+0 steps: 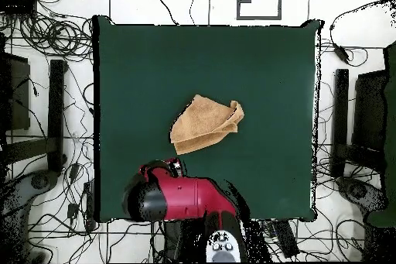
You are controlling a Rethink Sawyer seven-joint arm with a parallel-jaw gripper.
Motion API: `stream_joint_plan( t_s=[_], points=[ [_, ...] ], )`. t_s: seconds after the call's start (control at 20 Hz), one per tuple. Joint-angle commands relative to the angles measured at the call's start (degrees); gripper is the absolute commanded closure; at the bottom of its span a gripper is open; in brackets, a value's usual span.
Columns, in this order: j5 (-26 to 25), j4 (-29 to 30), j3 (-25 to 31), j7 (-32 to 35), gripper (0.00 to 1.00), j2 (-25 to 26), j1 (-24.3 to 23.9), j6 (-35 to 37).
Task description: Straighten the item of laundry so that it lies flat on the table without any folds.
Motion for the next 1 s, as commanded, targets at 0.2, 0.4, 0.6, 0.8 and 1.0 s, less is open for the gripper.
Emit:
stream_joint_plan(
  t_s=[0.2,0.4,0.6,0.8,1.0],
  points=[
    [-7.7,-6.4,2.2,3.9,0.00,13.5,-0.1,-6.3],
    [-7.4,-9.7,3.1,4.6,0.00,14.3,-0.3,-5.2],
    [-7.1,-11.0,4.7,4.1,0.00,13.4,-1.1,-3.4],
    [-6.2,-11.0,6.2,2.9,0.00,10.9,-2.4,0.9],
    [-4.3,-13.8,7.6,1.5,0.00,10.1,-3.3,8.2]
  ],
)
